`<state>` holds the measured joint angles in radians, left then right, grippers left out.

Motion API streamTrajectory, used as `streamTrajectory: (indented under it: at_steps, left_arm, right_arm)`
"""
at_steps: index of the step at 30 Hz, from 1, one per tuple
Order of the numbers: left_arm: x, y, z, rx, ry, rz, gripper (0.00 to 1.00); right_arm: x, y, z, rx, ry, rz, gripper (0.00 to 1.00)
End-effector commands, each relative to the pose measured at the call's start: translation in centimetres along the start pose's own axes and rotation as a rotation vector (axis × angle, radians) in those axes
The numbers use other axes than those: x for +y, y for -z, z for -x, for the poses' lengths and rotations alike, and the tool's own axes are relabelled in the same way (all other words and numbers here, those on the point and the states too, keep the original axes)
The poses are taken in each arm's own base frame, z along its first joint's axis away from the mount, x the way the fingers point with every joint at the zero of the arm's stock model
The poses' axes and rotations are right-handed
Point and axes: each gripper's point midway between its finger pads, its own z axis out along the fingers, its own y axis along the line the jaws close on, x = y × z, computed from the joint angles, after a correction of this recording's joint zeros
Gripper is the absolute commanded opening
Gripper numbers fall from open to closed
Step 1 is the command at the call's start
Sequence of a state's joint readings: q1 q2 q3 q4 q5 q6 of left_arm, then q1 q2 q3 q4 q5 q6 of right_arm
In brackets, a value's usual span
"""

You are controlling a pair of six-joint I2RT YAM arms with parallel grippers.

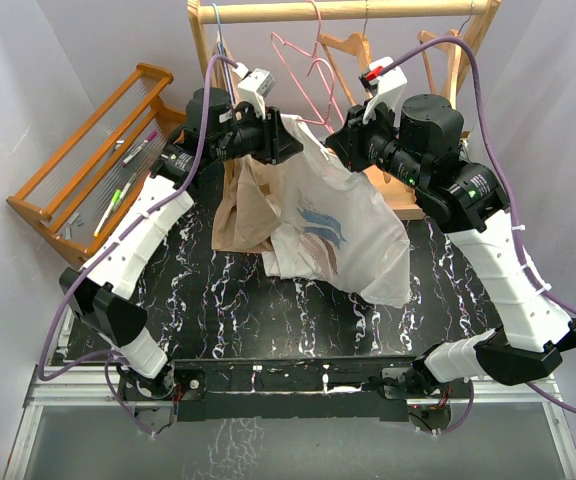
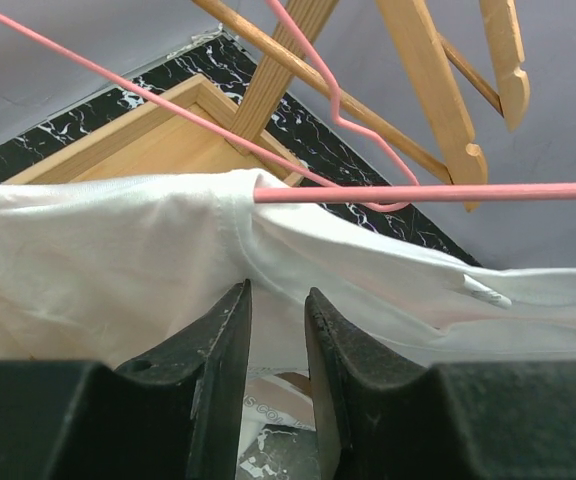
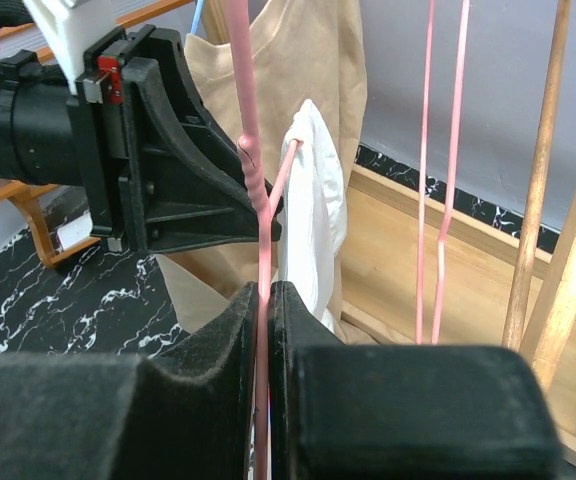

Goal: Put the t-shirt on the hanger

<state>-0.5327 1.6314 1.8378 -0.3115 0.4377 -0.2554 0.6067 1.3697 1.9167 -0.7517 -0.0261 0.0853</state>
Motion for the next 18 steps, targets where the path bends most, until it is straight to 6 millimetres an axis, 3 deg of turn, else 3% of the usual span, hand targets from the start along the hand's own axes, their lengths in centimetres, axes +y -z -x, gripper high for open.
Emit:
streamTrajectory:
  at_steps: [1, 8, 14, 17, 18]
  left_arm:
    - [-0.8, -0.5, 0.7, -0.030, 0.018, -0.033, 0.30]
    - [-0.4, -1.3, 0.6, -0.040, 0.034, -0.033, 0.34]
    - [-1.7, -1.5, 1.5, -0.064, 0.060, -0.103, 0.34]
    - [-2.3, -1.6, 1.8, -0.071, 0.061, -0.136, 0.28]
    - [-2.4, -1.6, 1.9, -0.070, 0.059, -0.142, 0.19]
  right_arm:
    - [0.6, 1.0, 4.2, -0.150, -0.007, 0.023, 0.08]
    - [0.9, 1.1, 4.0, -0.146, -0.004, 0.042, 0.08]
    - [1.2, 1.0, 3.7, -0.139, -0.006, 0.055, 0.08]
    - [1.2, 1.0, 3.6, -0.138, -0.008, 0.055, 0.08]
    - [1.1, 1.1, 3.7, -0.140, -0.008, 0.053, 0.08]
